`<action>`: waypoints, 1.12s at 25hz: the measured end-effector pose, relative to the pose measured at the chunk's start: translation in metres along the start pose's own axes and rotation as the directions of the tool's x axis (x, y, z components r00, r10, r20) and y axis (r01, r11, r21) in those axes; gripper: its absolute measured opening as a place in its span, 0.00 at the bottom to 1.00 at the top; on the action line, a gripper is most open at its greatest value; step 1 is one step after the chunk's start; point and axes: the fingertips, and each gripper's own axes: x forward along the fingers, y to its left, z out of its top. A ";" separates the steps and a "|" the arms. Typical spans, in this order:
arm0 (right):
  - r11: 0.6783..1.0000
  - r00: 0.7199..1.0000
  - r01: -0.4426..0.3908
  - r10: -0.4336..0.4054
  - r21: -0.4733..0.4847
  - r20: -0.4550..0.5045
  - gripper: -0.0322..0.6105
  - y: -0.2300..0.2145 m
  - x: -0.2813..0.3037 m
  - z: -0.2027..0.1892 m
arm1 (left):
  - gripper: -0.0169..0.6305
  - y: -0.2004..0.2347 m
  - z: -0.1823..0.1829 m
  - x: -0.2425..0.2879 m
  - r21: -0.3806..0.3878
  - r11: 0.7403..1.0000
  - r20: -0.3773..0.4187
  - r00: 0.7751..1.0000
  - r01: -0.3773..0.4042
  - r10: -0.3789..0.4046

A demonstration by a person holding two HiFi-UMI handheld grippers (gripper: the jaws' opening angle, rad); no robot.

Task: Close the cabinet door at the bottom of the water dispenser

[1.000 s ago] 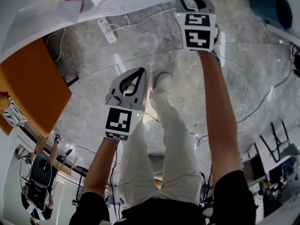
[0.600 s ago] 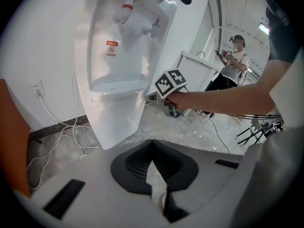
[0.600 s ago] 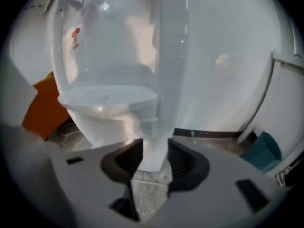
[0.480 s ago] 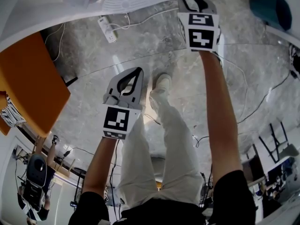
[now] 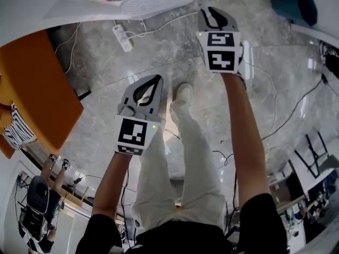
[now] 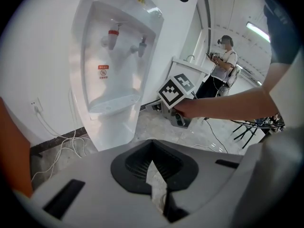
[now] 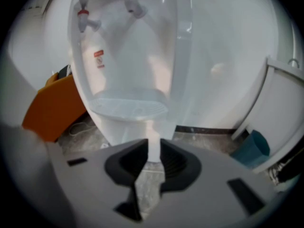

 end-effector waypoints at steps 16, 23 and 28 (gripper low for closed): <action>0.984 0.988 -0.153 0.154 0.088 -0.005 0.10 0.065 -0.174 0.019 | 0.04 -0.016 0.083 -0.094 0.085 0.996 0.060 0.998 -0.033 0.028; 0.984 0.986 -0.159 0.155 0.080 0.060 0.10 0.077 -0.259 0.064 | 0.04 -0.032 0.142 -0.148 0.068 0.997 0.126 0.991 -0.046 0.038; 0.987 0.983 -0.149 0.141 0.061 0.120 0.10 0.076 -0.316 0.106 | 0.04 -0.043 0.176 -0.188 0.106 0.993 0.147 0.988 -0.053 0.037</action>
